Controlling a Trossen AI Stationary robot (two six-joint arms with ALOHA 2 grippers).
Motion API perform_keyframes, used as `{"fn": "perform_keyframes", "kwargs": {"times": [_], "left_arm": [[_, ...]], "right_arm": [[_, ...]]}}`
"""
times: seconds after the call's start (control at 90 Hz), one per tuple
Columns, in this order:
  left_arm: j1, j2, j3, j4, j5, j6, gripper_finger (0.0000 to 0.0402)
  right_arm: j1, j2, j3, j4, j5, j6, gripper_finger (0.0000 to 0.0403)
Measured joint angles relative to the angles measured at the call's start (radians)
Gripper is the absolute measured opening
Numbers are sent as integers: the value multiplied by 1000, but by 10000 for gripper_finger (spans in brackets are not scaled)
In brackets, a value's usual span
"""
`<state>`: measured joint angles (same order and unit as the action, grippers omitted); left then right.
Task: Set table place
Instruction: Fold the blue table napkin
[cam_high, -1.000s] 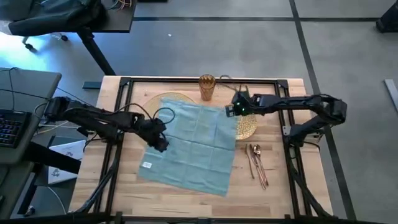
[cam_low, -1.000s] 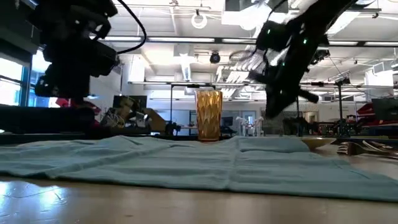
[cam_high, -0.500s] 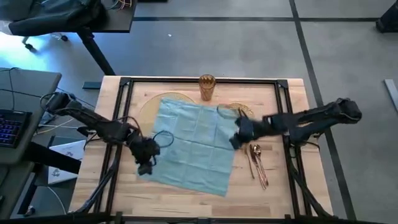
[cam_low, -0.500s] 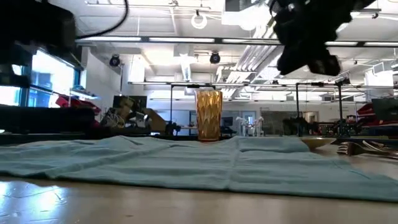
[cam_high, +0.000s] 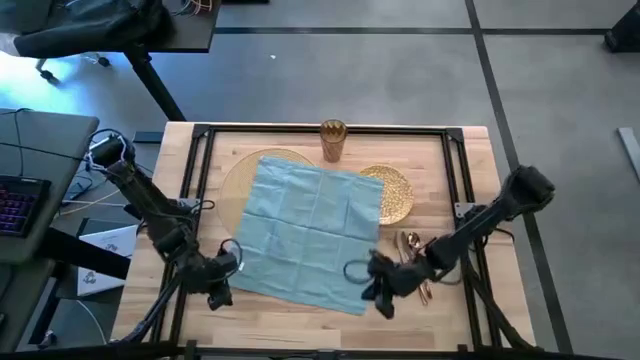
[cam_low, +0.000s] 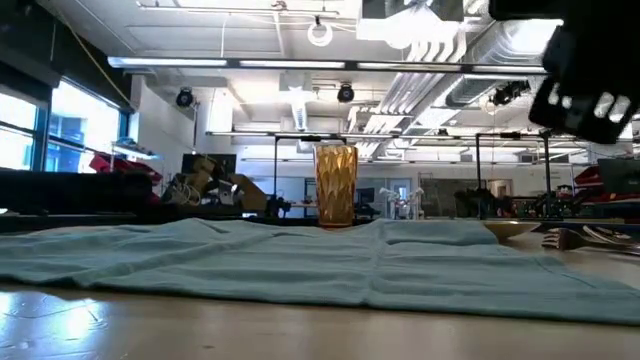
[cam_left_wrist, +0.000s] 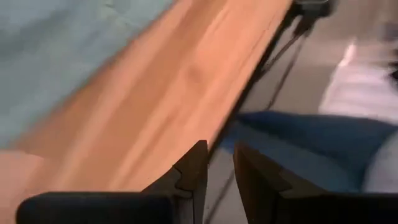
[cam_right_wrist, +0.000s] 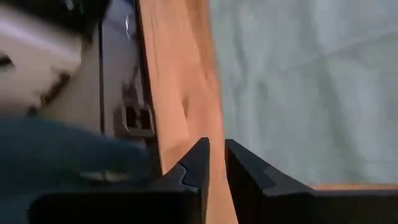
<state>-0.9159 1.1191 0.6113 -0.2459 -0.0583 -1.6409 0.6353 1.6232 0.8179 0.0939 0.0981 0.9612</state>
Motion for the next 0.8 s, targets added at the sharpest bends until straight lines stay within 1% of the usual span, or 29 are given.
{"fn": "perform_keyframes", "kwargs": {"times": [0.1, 0.156, 0.289, 0.344, 0.411, 0.511, 0.544, 0.644, 0.722, 0.8], "left_arm": [[-29, 0, 0, 57, -10, -48, 62], [-40, 0, 0, 82, -20, -70, 62], [-60, 0, 0, 81, -52, -79, 62], [-63, 0, 0, 77, -58, -85, 62], [-70, 0, 0, 87, -52, -111, 62], [-92, 0, 0, 108, -41, -135, 62], [-102, 0, 0, 118, -41, -138, 62], [-126, 4, 6, 101, -41, -143, 60], [-136, 11, 12, 64, -40, -128, 55], [-140, 20, 14, 49, -32, -91, 48]], "right_arm": [[16, 69, 22, 3, -59, -29, 85], [17, 96, 43, -4, -69, -53, 105], [18, 147, 122, -45, -15, -212, 143], [23, 180, 156, -90, 8, -299, 149], [30, 225, 198, -141, 10, -378, 150], [42, 305, 261, -239, 10, -422, 142], [45, 332, 279, -280, 26, -427, 138], [49, 388, 351, -392, 32, -363, 117], [56, 413, 392, -457, 27, -300, 83], [66, 419, 414, -484, 26, -254, 29]]}}
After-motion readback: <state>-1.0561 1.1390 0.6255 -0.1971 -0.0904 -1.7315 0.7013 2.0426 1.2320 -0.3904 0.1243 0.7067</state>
